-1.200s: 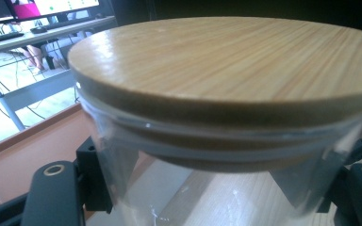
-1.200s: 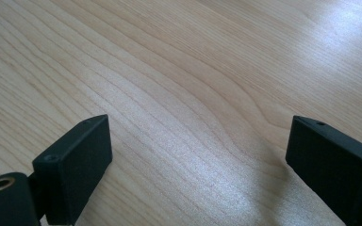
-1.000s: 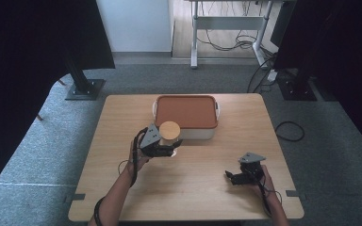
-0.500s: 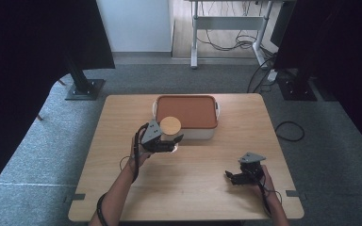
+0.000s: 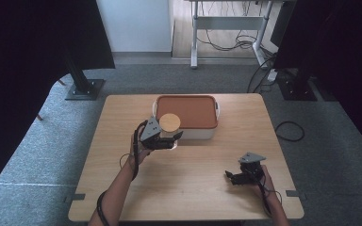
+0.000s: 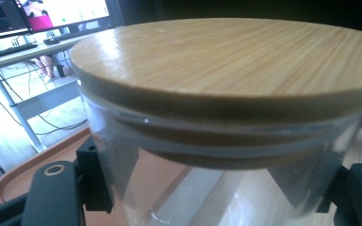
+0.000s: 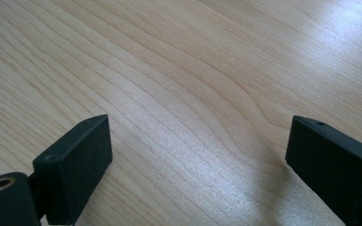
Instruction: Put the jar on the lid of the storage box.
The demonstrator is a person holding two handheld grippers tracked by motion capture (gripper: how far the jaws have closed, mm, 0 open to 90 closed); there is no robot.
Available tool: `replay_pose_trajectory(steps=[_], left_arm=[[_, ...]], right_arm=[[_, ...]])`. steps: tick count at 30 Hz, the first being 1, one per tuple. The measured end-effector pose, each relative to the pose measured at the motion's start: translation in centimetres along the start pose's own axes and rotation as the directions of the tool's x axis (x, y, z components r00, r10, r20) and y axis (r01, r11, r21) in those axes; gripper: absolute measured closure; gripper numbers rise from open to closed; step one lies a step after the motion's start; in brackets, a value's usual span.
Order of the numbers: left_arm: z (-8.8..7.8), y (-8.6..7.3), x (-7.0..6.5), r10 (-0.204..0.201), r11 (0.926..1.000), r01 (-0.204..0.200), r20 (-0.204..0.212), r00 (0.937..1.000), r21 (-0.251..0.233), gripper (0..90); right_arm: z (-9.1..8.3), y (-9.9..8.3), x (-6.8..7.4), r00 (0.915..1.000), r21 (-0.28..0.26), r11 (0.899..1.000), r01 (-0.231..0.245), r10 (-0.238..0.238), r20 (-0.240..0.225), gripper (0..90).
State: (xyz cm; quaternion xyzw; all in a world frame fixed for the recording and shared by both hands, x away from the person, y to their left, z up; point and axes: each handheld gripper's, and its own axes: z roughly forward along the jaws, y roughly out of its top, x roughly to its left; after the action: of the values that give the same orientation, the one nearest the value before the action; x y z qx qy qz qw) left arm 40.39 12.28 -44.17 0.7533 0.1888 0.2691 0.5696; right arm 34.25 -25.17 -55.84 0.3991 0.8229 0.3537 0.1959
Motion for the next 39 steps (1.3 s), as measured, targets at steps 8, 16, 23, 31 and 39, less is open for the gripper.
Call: replay_pose_trajectory(steps=[8, 16, 23, 31, 39], left_arm=[[0.3, 0.3, 0.4, -0.001, 1.0000, 0.001, -0.005, 1.0000, 0.004, 25.4], [0.5, 1.0, 0.6, 0.003, 1.0000, -0.003, -0.008, 1.0000, -0.006, 25.5], [0.6, 1.4, 0.8, 0.007, 0.9999, -0.007, -0.011, 0.9999, -0.009, 25.5], [0.9, 1.4, 1.2, 0.003, 1.0000, -0.003, -0.021, 0.9998, -0.006, 25.5], [1.3, 1.4, 1.7, -0.004, 1.0000, 0.004, -0.031, 0.9995, 0.000, 25.5]], right_arm=[[0.0, 0.0, 0.0, 1.0000, 0.000, 1.000, -0.001, 0.001, -0.001, 7.4], [0.0, 0.0, 0.0, 1.0000, 0.000, 1.000, 0.000, 0.000, 0.000, 7.4], [0.0, 0.0, 0.0, 1.0000, 0.000, 1.000, 0.001, -0.001, 0.000, 7.4], [0.0, 0.0, 0.0, 1.0000, 0.001, 1.000, -0.001, 0.001, -0.001, 7.5], [0.0, 0.0, 0.0, 1.0000, 0.001, 1.000, -0.002, 0.002, -0.001, 7.5]])
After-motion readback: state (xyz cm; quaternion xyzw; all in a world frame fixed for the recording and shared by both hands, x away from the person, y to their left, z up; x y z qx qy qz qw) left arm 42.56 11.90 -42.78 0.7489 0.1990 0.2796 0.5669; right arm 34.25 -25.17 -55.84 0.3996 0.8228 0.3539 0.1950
